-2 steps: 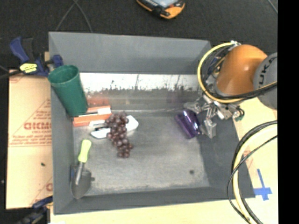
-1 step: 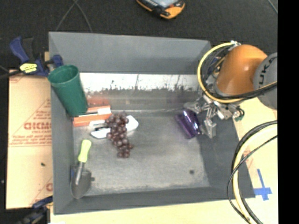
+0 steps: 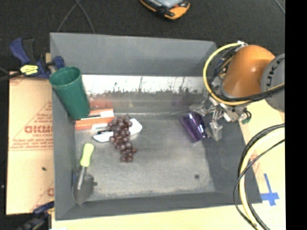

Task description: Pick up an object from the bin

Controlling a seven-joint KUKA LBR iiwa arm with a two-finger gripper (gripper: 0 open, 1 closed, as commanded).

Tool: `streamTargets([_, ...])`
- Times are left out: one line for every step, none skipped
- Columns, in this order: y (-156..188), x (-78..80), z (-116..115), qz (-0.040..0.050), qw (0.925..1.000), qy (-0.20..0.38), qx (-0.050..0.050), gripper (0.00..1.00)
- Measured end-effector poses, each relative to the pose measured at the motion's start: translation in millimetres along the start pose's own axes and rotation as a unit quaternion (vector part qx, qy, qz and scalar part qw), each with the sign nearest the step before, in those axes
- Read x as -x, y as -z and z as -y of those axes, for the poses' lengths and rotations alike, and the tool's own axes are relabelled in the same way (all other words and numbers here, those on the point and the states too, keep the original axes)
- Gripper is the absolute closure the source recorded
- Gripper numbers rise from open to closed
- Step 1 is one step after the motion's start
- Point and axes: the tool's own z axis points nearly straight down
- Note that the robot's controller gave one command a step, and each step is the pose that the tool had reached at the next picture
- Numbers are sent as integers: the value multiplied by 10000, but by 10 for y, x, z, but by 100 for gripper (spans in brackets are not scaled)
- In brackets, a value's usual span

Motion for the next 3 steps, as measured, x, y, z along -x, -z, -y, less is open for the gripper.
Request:
streamTargets([139, 11, 20, 23, 10000, 0, -27, 100])
streamTargets([439, 15, 18, 19, 10000, -4, -17, 100])
streamTargets([701, 24, 31, 27, 10000, -11, -25, 100])
